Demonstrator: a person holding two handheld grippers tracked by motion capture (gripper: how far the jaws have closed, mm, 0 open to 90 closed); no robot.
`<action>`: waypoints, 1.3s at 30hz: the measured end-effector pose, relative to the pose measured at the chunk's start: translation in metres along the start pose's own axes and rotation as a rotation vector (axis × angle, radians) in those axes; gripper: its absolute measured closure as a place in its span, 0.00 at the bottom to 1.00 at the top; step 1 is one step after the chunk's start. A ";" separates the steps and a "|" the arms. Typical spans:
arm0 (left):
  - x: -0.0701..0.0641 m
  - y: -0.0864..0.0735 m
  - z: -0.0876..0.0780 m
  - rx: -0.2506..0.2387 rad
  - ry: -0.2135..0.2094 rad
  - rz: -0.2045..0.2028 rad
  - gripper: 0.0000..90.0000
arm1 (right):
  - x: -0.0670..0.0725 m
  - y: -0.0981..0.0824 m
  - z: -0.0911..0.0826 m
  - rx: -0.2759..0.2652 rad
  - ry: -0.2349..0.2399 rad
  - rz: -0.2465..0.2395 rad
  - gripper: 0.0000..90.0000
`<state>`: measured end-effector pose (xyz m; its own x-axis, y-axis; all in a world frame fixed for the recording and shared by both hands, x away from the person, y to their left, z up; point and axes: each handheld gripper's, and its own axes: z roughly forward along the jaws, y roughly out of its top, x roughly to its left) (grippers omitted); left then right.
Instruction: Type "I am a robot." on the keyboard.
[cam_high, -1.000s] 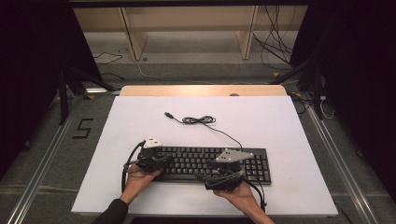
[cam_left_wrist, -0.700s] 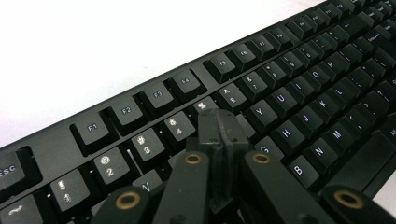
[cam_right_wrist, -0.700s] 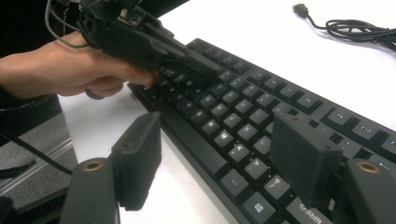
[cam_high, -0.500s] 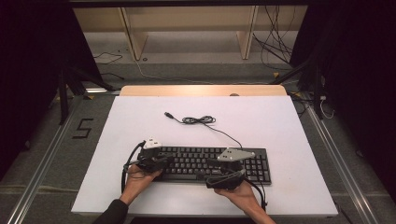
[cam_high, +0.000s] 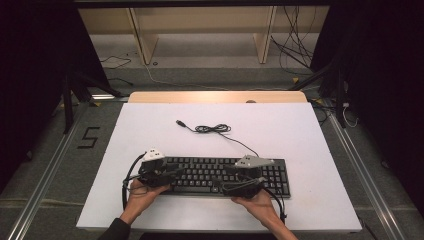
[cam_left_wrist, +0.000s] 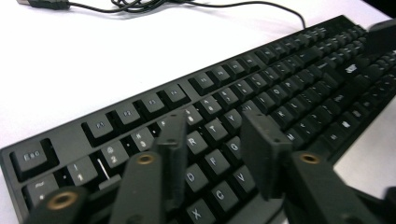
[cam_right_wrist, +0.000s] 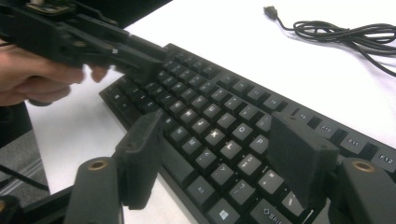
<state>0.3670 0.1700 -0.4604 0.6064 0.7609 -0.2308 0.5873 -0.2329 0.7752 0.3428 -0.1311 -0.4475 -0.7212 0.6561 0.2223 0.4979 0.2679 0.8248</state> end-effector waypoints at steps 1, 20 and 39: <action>0.000 0.000 0.000 0.000 0.000 0.000 0.64 | 0.000 0.000 0.000 0.000 0.000 0.000 0.42; -0.004 -0.016 -0.029 -0.089 -0.026 -0.011 0.37 | -0.008 0.010 0.021 0.051 -0.036 -0.014 0.80; -0.006 -0.027 -0.035 -0.127 -0.022 -0.010 0.32 | -0.011 0.016 0.043 0.106 -0.037 -0.004 1.00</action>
<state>0.3284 0.1935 -0.4594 0.6131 0.7492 -0.2506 0.5217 -0.1457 0.8406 0.3792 -0.1040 -0.4587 -0.7063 0.6797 0.1981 0.5442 0.3423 0.7659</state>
